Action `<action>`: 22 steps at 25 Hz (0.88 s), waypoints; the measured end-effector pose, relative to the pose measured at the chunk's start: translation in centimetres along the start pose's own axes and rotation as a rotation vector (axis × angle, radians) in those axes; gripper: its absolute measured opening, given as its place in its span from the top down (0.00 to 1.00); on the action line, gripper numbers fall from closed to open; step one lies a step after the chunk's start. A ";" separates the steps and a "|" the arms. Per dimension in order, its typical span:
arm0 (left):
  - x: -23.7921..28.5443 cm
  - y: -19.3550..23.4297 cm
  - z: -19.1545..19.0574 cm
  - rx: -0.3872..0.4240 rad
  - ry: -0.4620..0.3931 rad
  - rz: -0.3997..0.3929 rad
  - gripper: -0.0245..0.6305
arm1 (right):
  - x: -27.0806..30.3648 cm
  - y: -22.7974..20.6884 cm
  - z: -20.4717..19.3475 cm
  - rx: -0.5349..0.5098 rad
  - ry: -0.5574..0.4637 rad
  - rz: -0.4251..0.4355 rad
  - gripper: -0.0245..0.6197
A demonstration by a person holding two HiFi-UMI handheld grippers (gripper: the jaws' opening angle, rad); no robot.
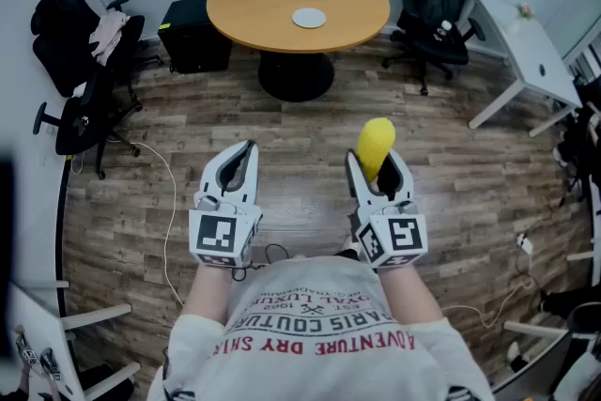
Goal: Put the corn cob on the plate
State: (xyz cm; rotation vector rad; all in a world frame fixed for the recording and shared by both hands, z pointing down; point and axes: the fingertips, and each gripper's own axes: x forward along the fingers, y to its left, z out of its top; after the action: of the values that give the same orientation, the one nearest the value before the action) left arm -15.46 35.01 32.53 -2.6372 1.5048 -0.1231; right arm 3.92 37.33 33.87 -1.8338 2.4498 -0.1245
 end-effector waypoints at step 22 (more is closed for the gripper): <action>2.9 1.0 -2.3 -0.049 0.021 0.034 0.91 | 3.6 -2.3 -1.5 0.029 0.004 0.010 0.55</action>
State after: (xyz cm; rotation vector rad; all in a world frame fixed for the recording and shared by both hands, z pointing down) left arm -15.12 31.94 34.79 -2.6546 1.5788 -0.1124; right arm 4.89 33.27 35.55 -1.8115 2.4459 -0.1620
